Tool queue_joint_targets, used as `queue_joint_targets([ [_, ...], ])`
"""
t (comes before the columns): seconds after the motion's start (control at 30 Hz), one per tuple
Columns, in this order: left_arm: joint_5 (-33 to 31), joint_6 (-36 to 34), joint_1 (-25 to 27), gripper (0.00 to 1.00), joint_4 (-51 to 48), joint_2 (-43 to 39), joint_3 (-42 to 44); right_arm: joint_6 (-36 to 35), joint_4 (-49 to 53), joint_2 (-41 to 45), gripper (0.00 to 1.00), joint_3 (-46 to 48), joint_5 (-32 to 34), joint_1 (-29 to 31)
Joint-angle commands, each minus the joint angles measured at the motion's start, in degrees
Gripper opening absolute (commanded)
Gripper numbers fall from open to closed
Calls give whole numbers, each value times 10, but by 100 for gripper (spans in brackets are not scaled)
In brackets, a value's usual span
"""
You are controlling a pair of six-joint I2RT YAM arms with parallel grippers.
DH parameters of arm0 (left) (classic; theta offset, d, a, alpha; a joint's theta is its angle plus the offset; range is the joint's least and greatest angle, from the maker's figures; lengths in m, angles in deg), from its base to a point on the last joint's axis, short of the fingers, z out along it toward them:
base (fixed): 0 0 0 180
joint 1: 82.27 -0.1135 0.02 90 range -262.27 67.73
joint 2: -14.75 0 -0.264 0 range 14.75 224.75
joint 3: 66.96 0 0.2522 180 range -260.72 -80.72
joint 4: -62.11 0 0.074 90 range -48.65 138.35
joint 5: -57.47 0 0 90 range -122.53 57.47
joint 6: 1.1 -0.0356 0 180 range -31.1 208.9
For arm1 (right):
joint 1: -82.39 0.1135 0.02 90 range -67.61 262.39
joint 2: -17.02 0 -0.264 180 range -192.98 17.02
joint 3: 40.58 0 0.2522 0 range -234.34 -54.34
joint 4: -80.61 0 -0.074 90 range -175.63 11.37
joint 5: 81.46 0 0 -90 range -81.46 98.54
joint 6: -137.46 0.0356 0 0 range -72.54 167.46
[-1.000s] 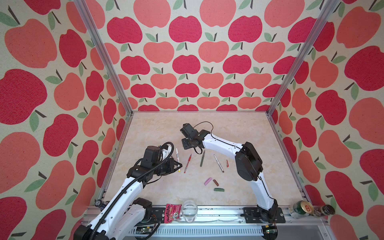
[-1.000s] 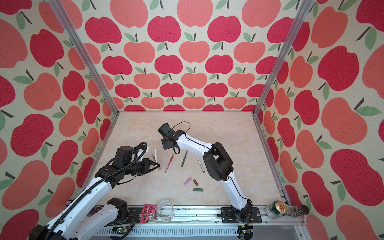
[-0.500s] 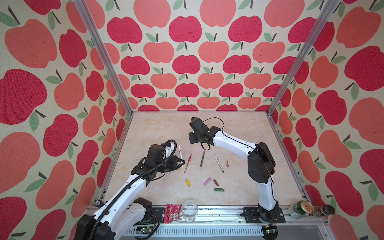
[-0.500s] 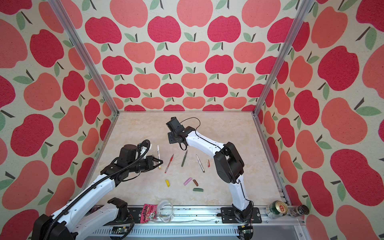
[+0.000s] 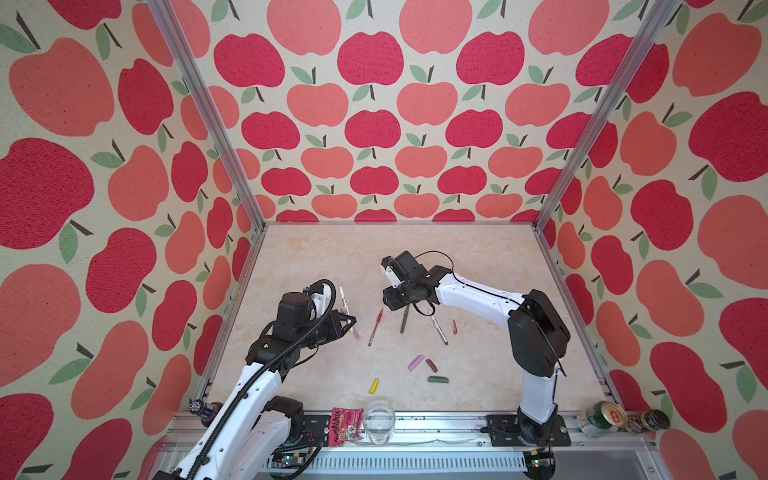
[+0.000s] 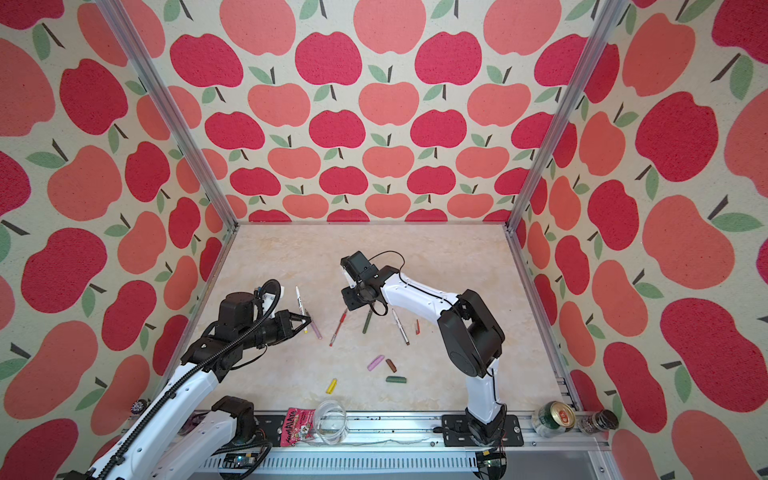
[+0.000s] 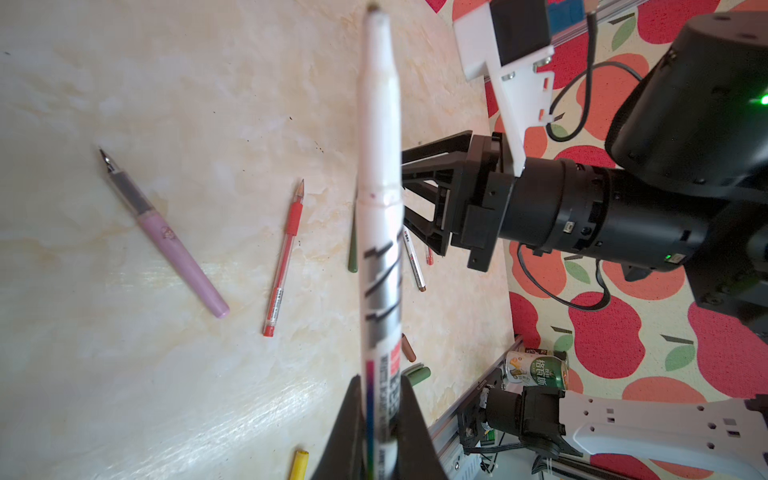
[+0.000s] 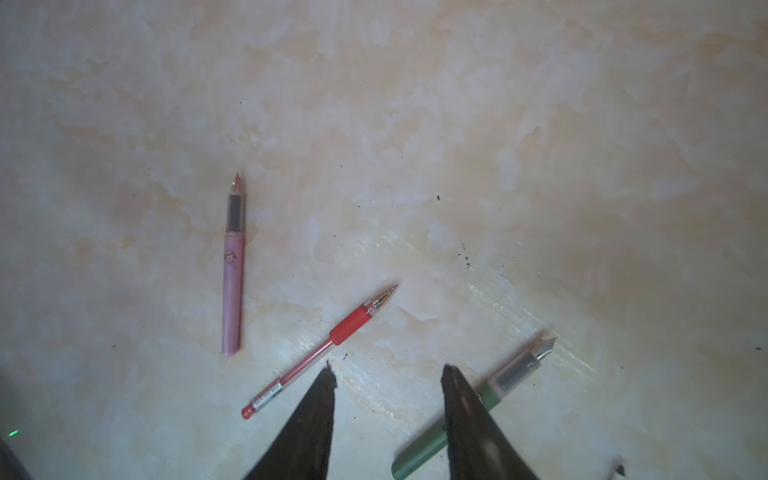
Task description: Insert the pens into the pen caps
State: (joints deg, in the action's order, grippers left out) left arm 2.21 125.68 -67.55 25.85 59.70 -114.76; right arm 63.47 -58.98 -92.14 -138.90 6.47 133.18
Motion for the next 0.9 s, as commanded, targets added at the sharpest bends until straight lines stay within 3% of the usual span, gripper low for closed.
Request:
queue_joint_targets([
  [0.0, 4, -21, -6, 0, -36, -18, -28, -67, 35, 32, 50, -7, -62, 12],
  [0.07, 4, -25, -9, 0, -56, -24, -38, -66, 69, 38, 52, -13, -47, 18],
  [0.13, 1, -29, -10, 0, -87, -30, -48, -17, 128, 38, 52, -35, 15, 27],
  [0.27, -9, -23, -11, 0, -149, -51, -61, 189, 224, 58, 54, -49, 86, 51],
  [0.5, -60, 11, -11, 0, -214, -119, -65, 428, 252, 96, 56, -31, 90, 110],
  [0.73, -80, 25, -11, 0, -282, -220, -75, 542, 350, 47, 55, -97, 114, 177],
  [0.87, -81, 40, -11, 0, -321, -295, -72, 598, 351, 3, 54, -101, 80, 223],
])
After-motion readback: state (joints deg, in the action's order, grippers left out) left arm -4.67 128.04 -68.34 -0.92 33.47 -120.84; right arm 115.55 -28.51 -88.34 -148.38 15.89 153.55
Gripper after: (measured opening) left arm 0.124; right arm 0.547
